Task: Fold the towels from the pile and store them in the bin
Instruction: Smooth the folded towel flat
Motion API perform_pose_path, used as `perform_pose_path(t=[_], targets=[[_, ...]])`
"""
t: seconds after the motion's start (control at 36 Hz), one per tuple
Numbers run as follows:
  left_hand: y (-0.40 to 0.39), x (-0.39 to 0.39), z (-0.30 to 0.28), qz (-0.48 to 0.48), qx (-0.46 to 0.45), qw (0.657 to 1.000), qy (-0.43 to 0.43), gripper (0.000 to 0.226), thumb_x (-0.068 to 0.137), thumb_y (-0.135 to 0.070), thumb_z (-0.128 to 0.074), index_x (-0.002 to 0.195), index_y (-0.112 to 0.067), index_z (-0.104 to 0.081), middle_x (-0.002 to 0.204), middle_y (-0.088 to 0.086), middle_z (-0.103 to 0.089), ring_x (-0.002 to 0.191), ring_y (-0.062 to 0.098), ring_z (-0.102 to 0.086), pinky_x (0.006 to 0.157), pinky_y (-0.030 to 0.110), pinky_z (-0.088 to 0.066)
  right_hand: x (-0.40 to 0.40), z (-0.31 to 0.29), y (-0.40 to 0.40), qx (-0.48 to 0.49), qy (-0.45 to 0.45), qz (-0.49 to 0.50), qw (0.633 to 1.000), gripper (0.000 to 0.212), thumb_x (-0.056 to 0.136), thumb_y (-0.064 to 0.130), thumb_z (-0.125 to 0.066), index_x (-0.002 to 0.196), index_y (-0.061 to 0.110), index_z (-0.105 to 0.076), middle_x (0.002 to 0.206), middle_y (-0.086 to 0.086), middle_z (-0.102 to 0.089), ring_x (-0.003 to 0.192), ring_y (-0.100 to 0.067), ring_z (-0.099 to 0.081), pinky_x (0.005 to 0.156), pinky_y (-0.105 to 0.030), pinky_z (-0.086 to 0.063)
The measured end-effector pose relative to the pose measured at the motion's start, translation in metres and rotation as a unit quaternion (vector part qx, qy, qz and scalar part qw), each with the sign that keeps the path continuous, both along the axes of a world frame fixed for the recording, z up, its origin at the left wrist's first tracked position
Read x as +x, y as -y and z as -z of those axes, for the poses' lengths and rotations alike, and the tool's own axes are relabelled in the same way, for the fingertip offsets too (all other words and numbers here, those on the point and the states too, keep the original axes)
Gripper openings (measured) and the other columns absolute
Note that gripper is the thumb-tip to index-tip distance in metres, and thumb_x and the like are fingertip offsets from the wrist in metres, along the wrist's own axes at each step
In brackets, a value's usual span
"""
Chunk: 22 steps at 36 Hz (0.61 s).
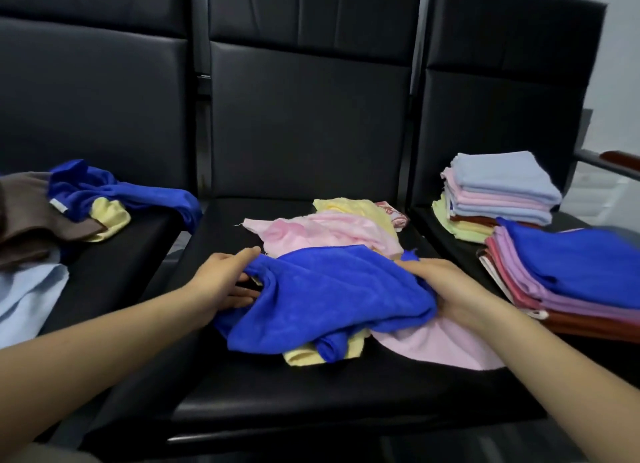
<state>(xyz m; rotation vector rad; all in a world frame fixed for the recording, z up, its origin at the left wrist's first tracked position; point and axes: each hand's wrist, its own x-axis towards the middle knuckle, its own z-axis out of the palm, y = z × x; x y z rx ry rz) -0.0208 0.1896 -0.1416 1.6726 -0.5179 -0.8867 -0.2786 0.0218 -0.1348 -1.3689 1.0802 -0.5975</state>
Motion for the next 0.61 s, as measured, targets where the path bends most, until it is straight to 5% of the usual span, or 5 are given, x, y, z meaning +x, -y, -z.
perform_pose_path(t=[0.17, 0.31, 0.42, 0.53, 0.61], targets=[[0.019, 0.007, -0.004, -0.015, 0.052, 0.998, -0.044, 0.026, 0.087, -0.035, -0.068, 0.085, -0.012, -0.058, 0.070, 0.004, -0.053, 0.054, 0.013, -0.042, 0.043, 0.019, -0.032, 0.003, -0.015, 0.000, -0.023, 0.132, 0.058, 0.989, 0.020, 0.096, 0.014, -0.058, 0.076, 0.010, -0.057, 0.072, -0.007, -0.062, 0.072, -0.020, -0.059, 0.075, -0.033, -0.046], [0.031, 0.013, -0.016, -0.025, 0.001, 0.993, -0.118, 0.020, 0.090, -0.020, -0.055, 0.072, -0.016, -0.049, 0.052, -0.001, -0.047, 0.052, 0.015, -0.042, 0.046, 0.020, -0.040, 0.012, -0.033, 0.005, -0.020, 0.223, 0.068, 0.972, 0.019, 0.099, 0.020, -0.053, 0.109, 0.005, -0.059, 0.106, -0.017, -0.065, 0.098, -0.026, -0.064, 0.096, -0.041, -0.049], [0.034, 0.007, -0.033, -0.031, -0.122, 0.966, -0.224, 0.027, 0.088, -0.021, -0.041, 0.061, -0.018, -0.041, 0.051, -0.002, -0.043, 0.044, 0.015, -0.046, 0.044, 0.014, -0.039, 0.016, -0.052, 0.013, -0.023, 0.298, 0.053, 0.953, 0.014, 0.098, 0.020, -0.053, 0.102, 0.008, -0.059, 0.099, -0.012, -0.067, 0.093, -0.022, -0.066, 0.089, -0.034, -0.051], [0.036, 0.016, -0.051, -0.075, -0.178, 0.975, -0.107, 0.023, 0.092, -0.018, -0.041, 0.081, -0.012, -0.060, 0.070, 0.001, -0.065, 0.067, 0.015, -0.064, 0.057, 0.021, -0.048, 0.022, -0.055, 0.027, -0.075, 0.278, 0.016, 0.957, 0.014, 0.097, 0.011, -0.051, 0.098, 0.009, -0.065, 0.094, -0.010, -0.069, 0.092, -0.023, -0.066, 0.086, -0.035, -0.051], [0.042, 0.032, -0.052, -0.105, -0.150, 0.982, -0.038, 0.017, 0.094, -0.022, -0.046, 0.087, -0.018, -0.061, 0.088, 0.000, -0.064, 0.077, 0.015, -0.059, 0.066, 0.028, -0.046, 0.030, -0.046, 0.037, -0.069, 0.264, 0.024, 0.962, 0.019, 0.098, 0.006, -0.048, 0.104, 0.012, -0.066, 0.097, -0.005, -0.072, 0.088, -0.017, -0.069, 0.076, -0.026, -0.055]])
